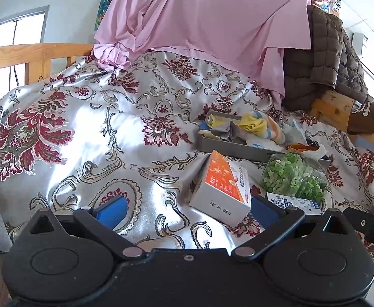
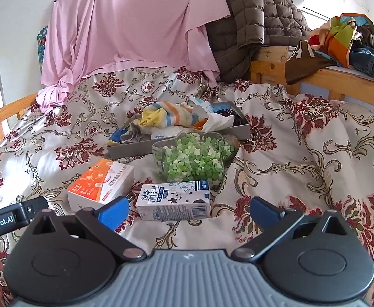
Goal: Organize soft objects
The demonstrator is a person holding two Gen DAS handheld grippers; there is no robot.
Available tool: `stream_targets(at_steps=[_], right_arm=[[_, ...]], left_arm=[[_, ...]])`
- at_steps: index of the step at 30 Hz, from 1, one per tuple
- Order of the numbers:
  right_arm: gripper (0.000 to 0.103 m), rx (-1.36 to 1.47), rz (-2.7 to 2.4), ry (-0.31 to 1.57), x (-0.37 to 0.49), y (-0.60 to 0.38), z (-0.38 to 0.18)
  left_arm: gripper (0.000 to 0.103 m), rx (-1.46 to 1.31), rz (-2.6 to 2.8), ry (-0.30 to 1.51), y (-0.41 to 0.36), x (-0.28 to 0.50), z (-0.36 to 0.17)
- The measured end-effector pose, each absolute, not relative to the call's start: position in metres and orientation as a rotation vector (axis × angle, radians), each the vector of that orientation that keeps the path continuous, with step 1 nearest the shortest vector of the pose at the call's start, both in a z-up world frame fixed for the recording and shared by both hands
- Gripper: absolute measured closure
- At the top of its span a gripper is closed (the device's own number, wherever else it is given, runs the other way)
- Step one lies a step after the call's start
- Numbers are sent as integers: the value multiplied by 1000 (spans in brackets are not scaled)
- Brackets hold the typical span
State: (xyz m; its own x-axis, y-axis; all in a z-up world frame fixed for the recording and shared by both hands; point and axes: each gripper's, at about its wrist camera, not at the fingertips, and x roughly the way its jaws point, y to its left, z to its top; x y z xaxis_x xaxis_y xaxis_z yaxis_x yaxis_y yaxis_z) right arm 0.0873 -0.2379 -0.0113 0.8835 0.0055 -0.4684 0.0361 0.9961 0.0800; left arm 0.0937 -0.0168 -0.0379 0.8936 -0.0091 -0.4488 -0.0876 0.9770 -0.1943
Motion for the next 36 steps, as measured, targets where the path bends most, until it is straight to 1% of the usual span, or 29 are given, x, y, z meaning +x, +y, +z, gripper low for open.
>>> stream_targets(at_steps=[36], right_arm=[[0, 85, -41, 463, 79, -234, -10]], left_arm=[[1, -167, 36, 418, -23, 87, -32]])
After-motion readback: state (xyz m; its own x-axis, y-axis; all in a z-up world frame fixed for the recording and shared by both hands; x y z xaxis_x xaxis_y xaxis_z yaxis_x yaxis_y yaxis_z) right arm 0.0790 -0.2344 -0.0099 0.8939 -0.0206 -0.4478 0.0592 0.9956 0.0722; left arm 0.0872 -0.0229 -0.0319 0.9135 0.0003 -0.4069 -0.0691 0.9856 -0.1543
